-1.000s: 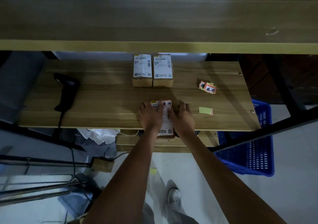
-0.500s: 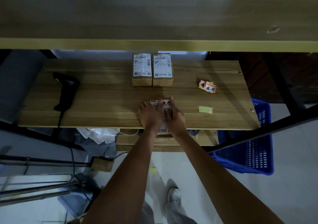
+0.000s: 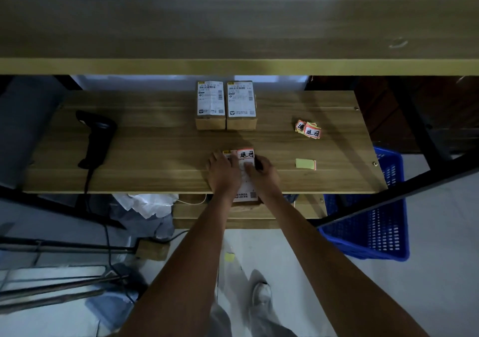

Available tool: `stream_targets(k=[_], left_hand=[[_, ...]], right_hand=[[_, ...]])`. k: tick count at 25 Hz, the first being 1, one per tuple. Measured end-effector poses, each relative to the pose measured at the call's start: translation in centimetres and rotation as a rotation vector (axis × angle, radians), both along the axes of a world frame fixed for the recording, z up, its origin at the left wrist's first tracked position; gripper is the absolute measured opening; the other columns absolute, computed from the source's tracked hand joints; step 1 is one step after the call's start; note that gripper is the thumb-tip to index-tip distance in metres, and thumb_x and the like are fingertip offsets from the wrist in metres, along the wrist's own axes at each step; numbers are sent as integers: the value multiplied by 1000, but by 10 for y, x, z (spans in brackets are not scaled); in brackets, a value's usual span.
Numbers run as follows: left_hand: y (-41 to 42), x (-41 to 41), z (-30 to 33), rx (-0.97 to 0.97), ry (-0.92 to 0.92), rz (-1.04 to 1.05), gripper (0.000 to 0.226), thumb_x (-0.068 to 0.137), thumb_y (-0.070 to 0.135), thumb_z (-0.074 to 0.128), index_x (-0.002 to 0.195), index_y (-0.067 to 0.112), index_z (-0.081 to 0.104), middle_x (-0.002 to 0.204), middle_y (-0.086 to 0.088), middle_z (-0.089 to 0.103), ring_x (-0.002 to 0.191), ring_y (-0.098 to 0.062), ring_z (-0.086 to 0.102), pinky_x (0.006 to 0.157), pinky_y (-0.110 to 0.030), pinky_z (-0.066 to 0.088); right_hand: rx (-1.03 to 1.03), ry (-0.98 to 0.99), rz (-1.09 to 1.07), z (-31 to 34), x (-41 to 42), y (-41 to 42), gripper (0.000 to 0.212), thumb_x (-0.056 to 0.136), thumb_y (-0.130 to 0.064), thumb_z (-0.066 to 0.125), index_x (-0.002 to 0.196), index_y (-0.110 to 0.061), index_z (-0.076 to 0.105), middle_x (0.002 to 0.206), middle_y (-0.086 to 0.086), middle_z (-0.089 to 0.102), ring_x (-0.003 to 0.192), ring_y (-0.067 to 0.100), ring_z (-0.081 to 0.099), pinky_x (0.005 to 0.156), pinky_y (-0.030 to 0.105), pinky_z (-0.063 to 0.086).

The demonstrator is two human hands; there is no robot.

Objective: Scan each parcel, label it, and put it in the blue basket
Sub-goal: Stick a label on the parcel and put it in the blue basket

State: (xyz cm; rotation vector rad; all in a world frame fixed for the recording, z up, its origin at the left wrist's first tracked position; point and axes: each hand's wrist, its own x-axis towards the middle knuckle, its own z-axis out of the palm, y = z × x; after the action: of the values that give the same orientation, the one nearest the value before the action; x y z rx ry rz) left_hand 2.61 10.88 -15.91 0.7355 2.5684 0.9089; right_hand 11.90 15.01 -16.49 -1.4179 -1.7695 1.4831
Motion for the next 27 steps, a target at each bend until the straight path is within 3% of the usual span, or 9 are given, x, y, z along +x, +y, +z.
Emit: stream_targets(k=[3,6,11,17,22,27], left_hand=[[0,1,1,59,-35,25,45,101,39,35,125,4,50,127,-17,54,119,-31,48,97,-39,37],[0,2,0,44,-10,31,59,96,53,41,130,5,49,132,-16,54,123,-31,48,100,-39,38],[2,-1,-5,-18,27,7,68,90,62,46,129,7,48,132,-13,53,122,-29,49,96,-39,42],[2,-1,-6,-14,15,3,54,99,48,36,128,4,49,130,-15,53,122,-31,49,97,-42,40],[-1,1,-3,10,44,2,58,96,53,38,129,6,50,131,-14,54,121,-30,50,94,-40,42],[1,0,-4,-42,42,-23,64,95,57,40,133,6,46,134,-14,52,123,-30,48,96,-42,42]], right_hand=[[-4,-151,-30,14,-9,17,39,85,-59,57,88,-21,55,83,2,68,71,17,65,55,24,46],[107,-303,-94,9,-20,20,55,78,-70,56,91,-17,55,86,1,65,75,19,64,58,27,47],[172,-261,-159,-3,-20,13,45,91,-59,45,93,-17,60,87,2,68,80,22,65,65,31,50],[263,-290,-164,-2,-19,13,39,99,-45,35,96,-15,60,96,8,68,86,29,66,68,34,50],[250,-301,-167,-2,-18,10,51,85,-67,41,91,-19,58,90,2,67,79,21,64,71,37,55],[282,-304,-146,-1,-16,10,43,94,-55,42,95,-16,61,90,2,66,80,19,64,66,28,49]])
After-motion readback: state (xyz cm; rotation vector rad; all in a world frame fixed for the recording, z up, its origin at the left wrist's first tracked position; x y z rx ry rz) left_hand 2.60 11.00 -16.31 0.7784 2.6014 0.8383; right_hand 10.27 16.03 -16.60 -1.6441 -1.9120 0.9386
